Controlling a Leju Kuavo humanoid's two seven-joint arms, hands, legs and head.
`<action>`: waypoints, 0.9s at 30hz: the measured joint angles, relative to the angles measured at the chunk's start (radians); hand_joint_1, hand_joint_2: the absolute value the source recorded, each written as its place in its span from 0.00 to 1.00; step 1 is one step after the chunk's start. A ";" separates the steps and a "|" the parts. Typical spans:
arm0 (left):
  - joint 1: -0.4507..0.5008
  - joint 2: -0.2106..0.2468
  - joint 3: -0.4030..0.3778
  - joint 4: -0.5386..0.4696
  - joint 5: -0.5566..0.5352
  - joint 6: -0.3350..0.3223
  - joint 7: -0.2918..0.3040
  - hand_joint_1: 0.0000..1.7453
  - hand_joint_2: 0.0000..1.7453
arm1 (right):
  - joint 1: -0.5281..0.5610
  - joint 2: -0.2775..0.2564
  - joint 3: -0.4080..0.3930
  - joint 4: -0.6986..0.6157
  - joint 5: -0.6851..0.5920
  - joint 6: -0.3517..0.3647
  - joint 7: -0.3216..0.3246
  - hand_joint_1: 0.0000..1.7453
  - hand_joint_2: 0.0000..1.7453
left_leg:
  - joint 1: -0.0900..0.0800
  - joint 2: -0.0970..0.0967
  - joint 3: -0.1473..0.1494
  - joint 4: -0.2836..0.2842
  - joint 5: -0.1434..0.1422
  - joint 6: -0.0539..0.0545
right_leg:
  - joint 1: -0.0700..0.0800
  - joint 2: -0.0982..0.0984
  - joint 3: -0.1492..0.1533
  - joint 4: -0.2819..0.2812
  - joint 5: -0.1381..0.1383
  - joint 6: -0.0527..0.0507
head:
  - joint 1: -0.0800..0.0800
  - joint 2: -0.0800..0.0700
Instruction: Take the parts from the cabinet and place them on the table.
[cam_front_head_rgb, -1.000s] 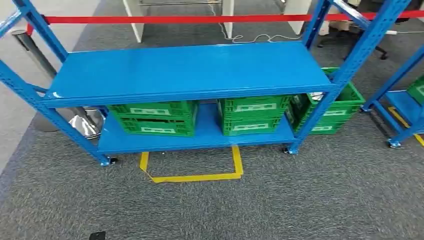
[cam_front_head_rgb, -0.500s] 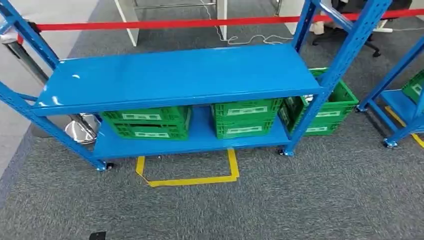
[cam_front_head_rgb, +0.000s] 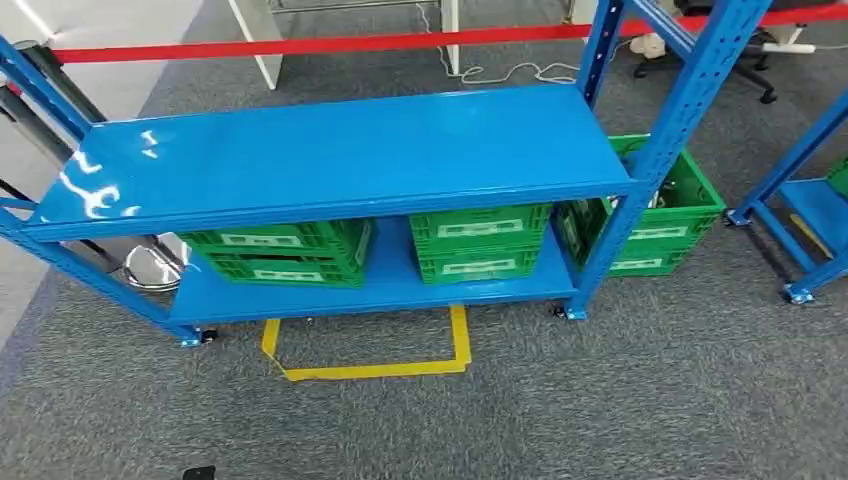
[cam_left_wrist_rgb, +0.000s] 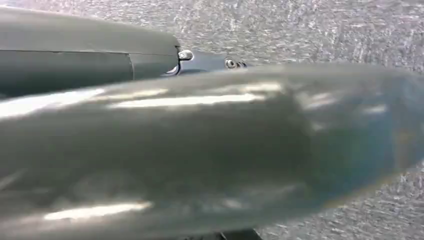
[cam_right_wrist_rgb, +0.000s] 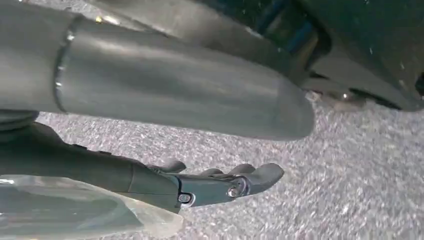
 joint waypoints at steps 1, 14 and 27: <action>-0.001 -0.002 0.000 0.000 0.000 0.001 0.003 0.00 0.00 | -0.001 0.000 0.000 0.000 0.000 0.002 0.006 0.00 0.00 | -0.012 0.000 0.019 -0.075 0.060 0.022 | 0.006 -0.001 0.014 -0.002 -0.007 -0.004 | 0.000 0.000; -0.005 -0.010 0.000 -0.001 0.000 0.005 0.013 0.00 0.00 | -0.009 0.006 -0.010 0.002 0.000 0.011 0.022 0.00 0.00 | -0.031 -0.004 0.140 -0.279 0.069 0.051 | 0.010 0.006 -0.126 0.191 -0.054 0.027 | 0.022 0.000; -0.011 -0.013 0.000 -0.001 0.000 0.006 0.013 0.00 0.00 | -0.013 0.005 -0.016 0.002 -0.003 0.019 0.022 0.00 0.00 | -0.013 -0.004 0.021 0.023 -0.099 -0.016 | -0.003 0.001 0.004 -0.072 0.056 -0.022 | 0.006 0.000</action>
